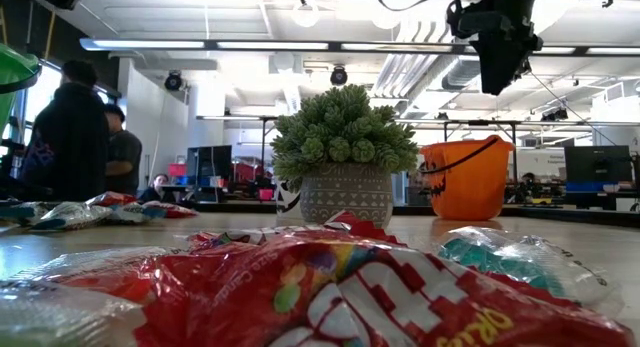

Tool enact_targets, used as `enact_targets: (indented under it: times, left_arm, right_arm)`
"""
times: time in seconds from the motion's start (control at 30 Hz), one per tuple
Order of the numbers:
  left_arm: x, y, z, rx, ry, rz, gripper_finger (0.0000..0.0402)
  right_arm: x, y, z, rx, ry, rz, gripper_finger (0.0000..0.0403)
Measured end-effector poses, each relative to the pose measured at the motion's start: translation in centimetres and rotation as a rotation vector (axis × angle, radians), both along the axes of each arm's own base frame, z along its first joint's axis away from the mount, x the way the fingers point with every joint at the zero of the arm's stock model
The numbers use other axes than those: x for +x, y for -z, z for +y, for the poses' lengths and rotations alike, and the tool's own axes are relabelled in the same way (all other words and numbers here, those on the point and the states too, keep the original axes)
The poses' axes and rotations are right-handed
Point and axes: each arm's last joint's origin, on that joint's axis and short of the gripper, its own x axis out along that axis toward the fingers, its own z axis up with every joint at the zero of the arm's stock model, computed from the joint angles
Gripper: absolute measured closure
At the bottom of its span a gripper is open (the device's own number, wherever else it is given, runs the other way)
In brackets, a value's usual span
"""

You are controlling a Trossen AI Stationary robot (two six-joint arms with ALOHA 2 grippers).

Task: Sort candy
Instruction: Put the orange gummy into the green bucket

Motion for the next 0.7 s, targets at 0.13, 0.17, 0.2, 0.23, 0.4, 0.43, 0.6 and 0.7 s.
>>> enact_targets:
  times: [0.13, 0.17, 0.2, 0.23, 0.4, 0.43, 0.6, 0.7]
  left_arm:
    - [0.2, 0.2, -0.2, 0.000, 0.041, 0.005, 0.0344]
    - [0.2, 0.2, -0.2, 0.005, 0.053, 0.002, 0.0338]
    - [0.2, 0.2, -0.2, 0.008, 0.061, -0.001, 0.0333]
    - [0.3, 0.2, -0.2, 0.010, 0.067, -0.003, 0.0329]
    - [0.3, 0.2, -0.1, 0.054, 0.073, -0.033, 0.0319]
    - [0.4, 0.2, 0.0, 0.076, 0.069, -0.048, 0.0319]
    - [1.1, 0.2, 1.1, 0.261, 0.017, -0.149, 0.0321]
    - [1.4, 0.2, 2.2, 0.437, 0.005, -0.191, 0.0321]
  right_arm:
    - [0.1, 0.0, 0.0, -0.011, 0.002, -0.007, 0.0258]
    - [0.1, 0.0, -0.1, -0.018, 0.003, -0.008, 0.0258]
    - [0.1, 0.0, -0.1, -0.023, 0.005, -0.008, 0.0258]
    - [0.1, 0.0, -0.1, -0.026, 0.006, -0.006, 0.0258]
    - [0.1, 0.0, -0.1, -0.028, 0.006, -0.007, 0.0258]
    - [0.1, -0.1, -0.1, -0.030, 0.005, -0.011, 0.0258]
    - [0.3, -0.1, -0.2, -0.037, 0.001, -0.029, 0.0258]
    - [0.5, -0.2, -0.2, -0.041, 0.000, -0.043, 0.0258]
